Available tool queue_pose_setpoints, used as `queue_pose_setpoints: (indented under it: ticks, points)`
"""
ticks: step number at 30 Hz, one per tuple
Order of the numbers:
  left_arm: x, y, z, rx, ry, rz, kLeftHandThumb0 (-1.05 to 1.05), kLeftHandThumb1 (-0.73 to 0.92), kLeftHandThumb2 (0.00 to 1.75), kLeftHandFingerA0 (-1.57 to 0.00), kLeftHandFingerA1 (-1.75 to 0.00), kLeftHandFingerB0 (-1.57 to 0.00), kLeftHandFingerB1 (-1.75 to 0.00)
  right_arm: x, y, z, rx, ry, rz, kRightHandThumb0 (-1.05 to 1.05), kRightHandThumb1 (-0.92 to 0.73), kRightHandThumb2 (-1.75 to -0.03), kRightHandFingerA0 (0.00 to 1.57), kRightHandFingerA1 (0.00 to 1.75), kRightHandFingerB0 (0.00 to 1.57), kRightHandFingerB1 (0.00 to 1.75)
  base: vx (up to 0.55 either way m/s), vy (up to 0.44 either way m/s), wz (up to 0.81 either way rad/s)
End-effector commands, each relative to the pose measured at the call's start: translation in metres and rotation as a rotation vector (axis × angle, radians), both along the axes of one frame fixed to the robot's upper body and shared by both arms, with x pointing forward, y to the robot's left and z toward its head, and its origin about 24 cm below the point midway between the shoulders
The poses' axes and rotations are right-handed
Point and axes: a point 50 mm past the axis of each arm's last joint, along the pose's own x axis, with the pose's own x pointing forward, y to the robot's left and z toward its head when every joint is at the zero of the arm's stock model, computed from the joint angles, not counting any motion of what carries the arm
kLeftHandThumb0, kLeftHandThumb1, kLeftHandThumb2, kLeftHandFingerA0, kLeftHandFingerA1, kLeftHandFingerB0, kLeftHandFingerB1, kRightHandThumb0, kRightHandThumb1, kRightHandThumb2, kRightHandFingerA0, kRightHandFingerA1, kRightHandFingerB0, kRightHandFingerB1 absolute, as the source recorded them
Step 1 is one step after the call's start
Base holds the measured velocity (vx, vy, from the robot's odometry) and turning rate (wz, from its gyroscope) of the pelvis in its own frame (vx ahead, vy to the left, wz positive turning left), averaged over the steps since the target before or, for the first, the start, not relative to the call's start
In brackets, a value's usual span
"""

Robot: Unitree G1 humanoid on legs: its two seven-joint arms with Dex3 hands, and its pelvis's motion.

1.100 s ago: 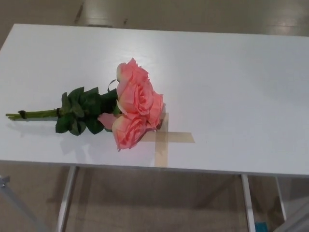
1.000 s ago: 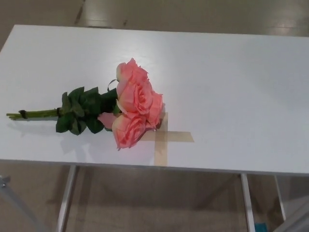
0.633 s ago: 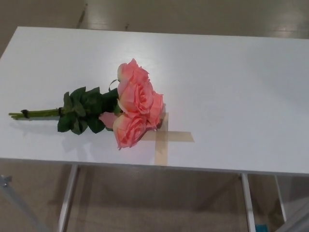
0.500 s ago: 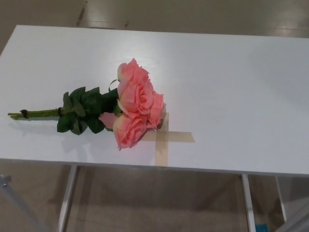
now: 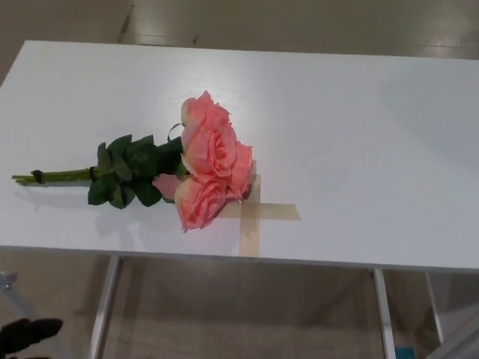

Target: Use the left hand to pick up the rose and passes it to a human.

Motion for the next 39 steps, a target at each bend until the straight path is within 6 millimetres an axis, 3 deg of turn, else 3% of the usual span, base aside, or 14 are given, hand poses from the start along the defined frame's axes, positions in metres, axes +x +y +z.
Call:
queue_pose_setpoints:
  ticks: [1,5,6,18,20,21,23,31,32,34,35,36,37,39]
  points:
    - [-0.025,-0.064,0.087,-0.323,-0.174,-0.597,-0.50,0.37,0.71,-0.45,-0.52,-0.44,-0.48,-0.007,-0.002,-0.002,-0.002,0.009,-0.018,-0.40,-0.55,-0.75,0.65,0.53,0.47,0.47,0.00,0.000,0.00]
    - [-0.028,-0.075,0.102,-0.349,-0.224,-0.634,-0.50,0.37,0.71,-0.47,-0.52,-0.46,-0.49,-0.008,-0.002,-0.002,-0.002,0.008,-0.020,-0.40,-0.55,-0.75,0.65,0.53,0.47,0.47,0.00,0.000,0.00]
    - [-0.029,-0.078,0.107,-0.351,-0.245,-0.646,-0.44,0.45,0.54,-0.54,-0.44,-0.55,-0.40,-0.007,-0.001,-0.002,-0.004,0.009,-0.013,-0.40,-0.55,-0.75,0.65,0.53,0.47,0.47,0.00,0.000,0.00]
    - [-0.027,-0.094,0.159,-0.292,-0.488,-0.724,-0.46,0.44,0.53,-0.52,-0.43,-0.46,-0.36,-0.006,-0.002,-0.002,-0.006,0.009,-0.007,-0.39,-0.55,-0.75,0.65,0.53,0.49,0.48,0.00,0.000,0.00]
    - [-0.028,-0.096,0.165,-0.287,-0.531,-0.720,-0.49,0.35,0.72,-0.47,-0.55,-0.32,-0.43,-0.006,-0.002,-0.002,-0.005,0.011,-0.007,-0.39,-0.55,-0.75,0.66,0.54,0.48,0.48,0.00,0.000,0.00]
    - [-0.028,-0.096,0.170,-0.286,-0.560,-0.713,-0.49,0.44,0.54,-0.46,-0.42,-0.40,-0.34,-0.006,-0.002,-0.002,-0.004,0.012,-0.007,-0.40,-0.55,-0.75,0.66,0.54,0.48,0.48,0.00,0.000,0.00]
    - [-0.028,-0.098,0.178,-0.295,-0.616,-0.693,-0.46,0.43,0.53,-0.44,-0.42,-0.39,-0.34,-0.006,-0.002,-0.002,-0.003,0.015,-0.006,-0.40,-0.55,-0.76,0.67,0.54,0.48,0.48,0.00,0.000,0.00]
    - [-0.007,-0.104,0.208,-0.252,-0.822,-0.649,-0.45,0.42,0.53,-0.32,-0.33,-0.28,-0.30,-0.005,-0.003,-0.001,-0.003,0.016,0.002,-0.40,-0.55,-0.76,0.67,0.54,0.48,0.48,0.00,0.000,0.00]
    - [-0.002,-0.105,0.210,-0.236,-0.826,-0.657,-0.24,0.24,0.83,-0.11,-0.51,-0.11,-0.50,-0.005,-0.002,-0.001,-0.002,0.016,0.002,-0.40,-0.55,-0.76,0.67,0.54,0.48,0.48,0.00,0.000,0.00]
    - [0.009,-0.105,0.215,-0.194,-0.820,-0.669,-0.26,0.25,0.83,-0.06,-0.50,-0.06,-0.49,-0.004,-0.001,-0.002,0.000,0.015,0.004,-0.40,-0.55,-0.76,0.67,0.54,0.48,0.48,0.00,0.000,0.00]
    - [0.013,-0.105,0.216,-0.180,-0.820,-0.671,-0.26,0.25,0.83,-0.06,-0.50,-0.06,-0.49,-0.004,-0.001,-0.001,0.000,0.014,0.004,-0.40,-0.55,-0.76,0.67,0.54,0.48,0.48,0.00,0.000,0.00]
    - [0.018,-0.104,0.217,-0.149,-0.818,-0.668,-0.47,0.44,0.54,-0.20,-0.29,-0.18,-0.28,-0.003,-0.001,-0.001,0.000,0.014,0.006,-0.40,-0.55,-0.76,0.67,0.54,0.48,0.48,0.00,0.000,0.00]
    - [0.021,-0.104,0.218,-0.125,-0.822,-0.664,-0.28,0.26,0.83,0.00,-0.47,0.00,-0.46,-0.003,-0.001,-0.001,0.000,0.015,0.007,-0.40,-0.55,-0.76,0.67,0.54,0.48,0.48,0.00,0.000,0.00]
    - [0.035,-0.103,0.223,-0.028,-0.845,-0.642,-0.29,0.25,0.83,0.00,-0.48,0.00,-0.47,-0.002,-0.001,-0.001,0.000,0.012,0.010,-0.40,-0.55,-0.76,0.67,0.54,0.48,0.48,0.00,0.000,0.00]
